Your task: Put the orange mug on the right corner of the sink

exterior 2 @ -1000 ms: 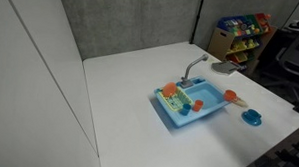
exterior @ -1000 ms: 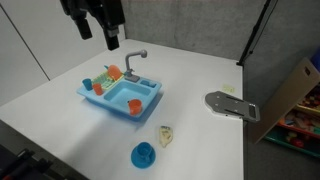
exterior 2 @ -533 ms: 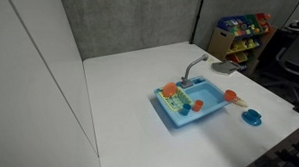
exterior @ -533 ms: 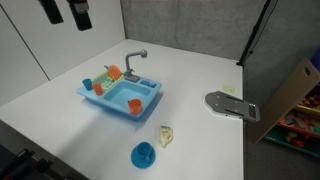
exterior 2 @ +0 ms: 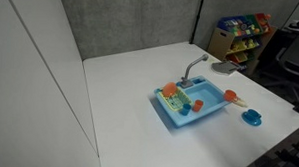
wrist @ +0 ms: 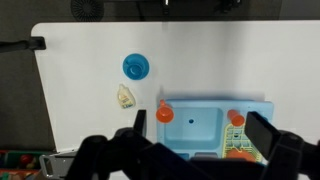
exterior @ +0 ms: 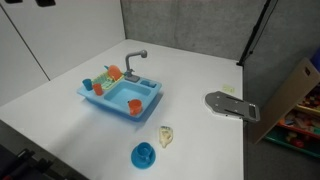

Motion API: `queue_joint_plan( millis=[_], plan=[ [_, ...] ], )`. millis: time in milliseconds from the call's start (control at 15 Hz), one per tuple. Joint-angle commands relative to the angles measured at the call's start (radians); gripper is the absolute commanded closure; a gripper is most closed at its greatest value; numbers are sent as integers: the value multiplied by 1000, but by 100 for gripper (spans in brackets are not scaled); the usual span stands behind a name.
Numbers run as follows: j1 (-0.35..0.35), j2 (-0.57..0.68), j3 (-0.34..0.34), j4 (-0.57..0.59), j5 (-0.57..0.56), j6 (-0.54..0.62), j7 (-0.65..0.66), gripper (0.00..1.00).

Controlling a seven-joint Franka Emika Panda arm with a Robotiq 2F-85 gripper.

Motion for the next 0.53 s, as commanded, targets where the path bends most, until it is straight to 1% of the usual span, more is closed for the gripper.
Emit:
queue_joint_plan(
  millis=[0,67,133,467],
  plan=[
    [23,-25,-23,17,21,-47,-43,0],
    [29,-26,-32,17,27,-52,-63,0],
    [16,-19,-12,3,5,-24,-21,0],
    [22,-21,-21,3,11,-27,-39,0]
  ],
)
